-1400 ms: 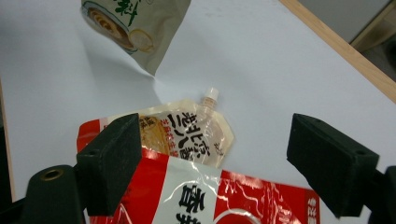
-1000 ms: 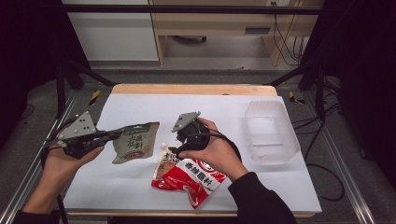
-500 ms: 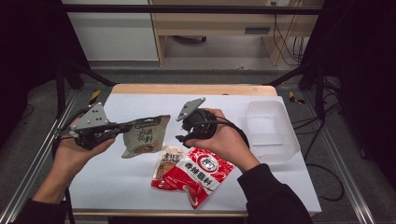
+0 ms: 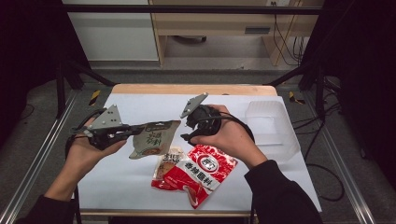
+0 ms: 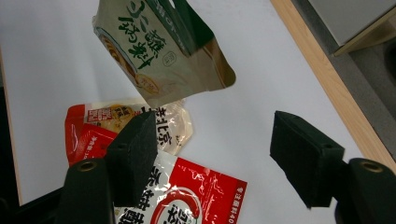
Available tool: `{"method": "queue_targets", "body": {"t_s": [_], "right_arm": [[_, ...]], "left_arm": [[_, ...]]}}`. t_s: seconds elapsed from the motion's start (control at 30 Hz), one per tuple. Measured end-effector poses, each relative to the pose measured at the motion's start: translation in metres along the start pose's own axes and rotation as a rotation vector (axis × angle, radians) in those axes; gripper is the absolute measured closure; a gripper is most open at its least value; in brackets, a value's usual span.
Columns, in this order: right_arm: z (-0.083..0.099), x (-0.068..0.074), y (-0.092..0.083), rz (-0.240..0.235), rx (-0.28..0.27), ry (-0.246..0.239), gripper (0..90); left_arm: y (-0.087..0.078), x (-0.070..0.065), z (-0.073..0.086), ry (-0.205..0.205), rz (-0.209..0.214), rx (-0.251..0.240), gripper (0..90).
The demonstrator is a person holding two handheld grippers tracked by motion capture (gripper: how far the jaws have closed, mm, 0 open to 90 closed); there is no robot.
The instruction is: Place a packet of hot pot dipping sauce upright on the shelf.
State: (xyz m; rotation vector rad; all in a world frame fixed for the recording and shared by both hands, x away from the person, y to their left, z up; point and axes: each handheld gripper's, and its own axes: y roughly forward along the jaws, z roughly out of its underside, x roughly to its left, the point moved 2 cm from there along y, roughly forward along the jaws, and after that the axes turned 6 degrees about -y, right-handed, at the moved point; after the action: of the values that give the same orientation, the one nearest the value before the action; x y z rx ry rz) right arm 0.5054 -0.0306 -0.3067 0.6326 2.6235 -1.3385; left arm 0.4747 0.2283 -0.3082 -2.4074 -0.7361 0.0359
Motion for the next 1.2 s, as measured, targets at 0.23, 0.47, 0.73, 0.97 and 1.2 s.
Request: {"method": "queue_targets", "body": {"t_s": [0.23, 0.47, 0.73, 0.97, 1.2], "right_arm": [[-0.001, 0.006, 0.005, -0.010, 0.007, -0.031, 29.4], [-0.002, 0.008, 0.014, -0.027, 0.031, -0.049, 27.0], [-0.003, 0.015, 0.023, -0.062, 0.073, -0.098, 47.7], [-0.001, 0.019, 0.024, -0.092, 0.082, -0.116, 70.6], [0.003, 0.018, 0.021, -0.095, 0.083, -0.125, 90.0]], "left_arm": [[0.007, -0.006, -0.003, 0.017, 0.024, 0.000, 90.0], [0.015, -0.015, -0.006, 0.042, 0.049, 0.004, 90.0], [0.017, -0.022, -0.012, 0.051, 0.077, -0.015, 90.0], [0.020, -0.026, -0.012, 0.048, 0.110, -0.024, 90.0], [0.027, -0.022, -0.010, 0.009, 0.123, -0.024, 90.0]]}}
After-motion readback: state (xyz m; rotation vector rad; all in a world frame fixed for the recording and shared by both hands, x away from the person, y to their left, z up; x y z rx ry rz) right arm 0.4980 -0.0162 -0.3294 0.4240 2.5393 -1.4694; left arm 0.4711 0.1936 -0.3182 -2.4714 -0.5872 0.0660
